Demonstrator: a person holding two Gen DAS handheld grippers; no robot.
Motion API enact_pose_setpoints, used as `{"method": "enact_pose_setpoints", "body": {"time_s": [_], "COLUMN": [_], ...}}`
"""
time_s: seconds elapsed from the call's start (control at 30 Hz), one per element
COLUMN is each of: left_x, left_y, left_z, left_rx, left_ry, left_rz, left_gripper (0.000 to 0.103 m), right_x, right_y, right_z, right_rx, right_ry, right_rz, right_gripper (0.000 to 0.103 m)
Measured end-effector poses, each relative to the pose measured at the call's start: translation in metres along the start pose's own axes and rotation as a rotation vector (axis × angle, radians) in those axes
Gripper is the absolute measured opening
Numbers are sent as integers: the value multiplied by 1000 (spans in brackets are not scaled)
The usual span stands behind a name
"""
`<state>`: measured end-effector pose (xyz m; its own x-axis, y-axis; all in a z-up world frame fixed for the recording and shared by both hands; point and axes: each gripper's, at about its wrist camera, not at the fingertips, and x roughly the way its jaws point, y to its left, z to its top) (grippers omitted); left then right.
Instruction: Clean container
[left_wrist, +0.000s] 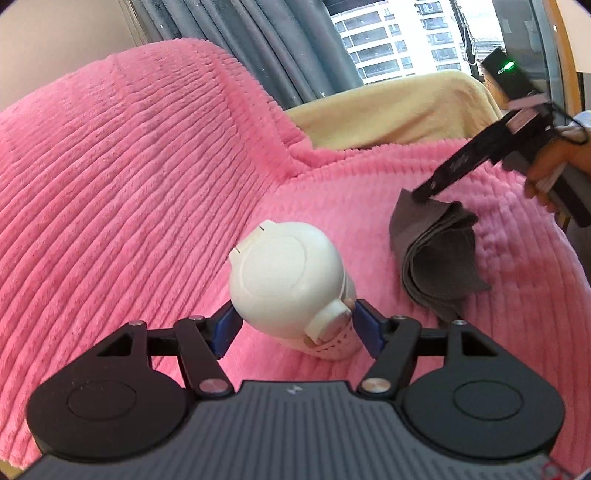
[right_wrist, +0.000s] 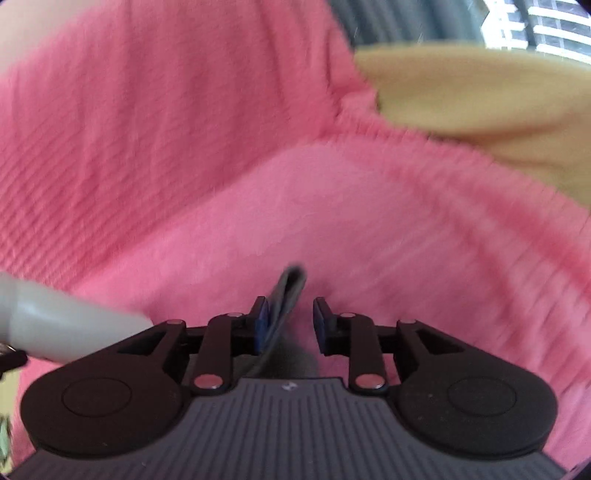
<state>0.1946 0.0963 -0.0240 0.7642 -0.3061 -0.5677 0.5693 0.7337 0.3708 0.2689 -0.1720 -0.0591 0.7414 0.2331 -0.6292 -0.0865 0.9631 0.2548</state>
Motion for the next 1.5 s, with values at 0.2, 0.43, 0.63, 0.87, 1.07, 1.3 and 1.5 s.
{"method": "enact_pose_setpoints", "body": {"time_s": [0.2, 0.43, 0.63, 0.87, 1.07, 1.3, 1.5], "left_x": [26, 45, 51, 77, 84, 72, 56], "left_y": [15, 19, 18, 9, 0, -10, -10], "left_z": [14, 18, 8, -18, -22, -22, -27], "left_rx": [-35, -58, -42, -72, -113, -39, -47], "left_ry": [-1, 6, -18, -8, -52, -21, 52], "left_rz": [14, 17, 6, -50, -53, -29, -17], "left_gripper": [69, 67, 71, 79, 73, 72, 71], "right_x": [-21, 13, 33, 60, 62, 56, 44], "right_y": [32, 81, 88, 91, 77, 87, 109], "right_z": [17, 12, 2, 0, -17, -25, -28], "right_rx": [-63, -124, -85, -99, -17, -34, -71], "right_ry": [-119, -50, -5, 68, 83, 99, 126], "right_rz": [100, 234, 265, 271, 295, 368, 396], "right_gripper": [24, 24, 24, 24, 21, 3, 3]}}
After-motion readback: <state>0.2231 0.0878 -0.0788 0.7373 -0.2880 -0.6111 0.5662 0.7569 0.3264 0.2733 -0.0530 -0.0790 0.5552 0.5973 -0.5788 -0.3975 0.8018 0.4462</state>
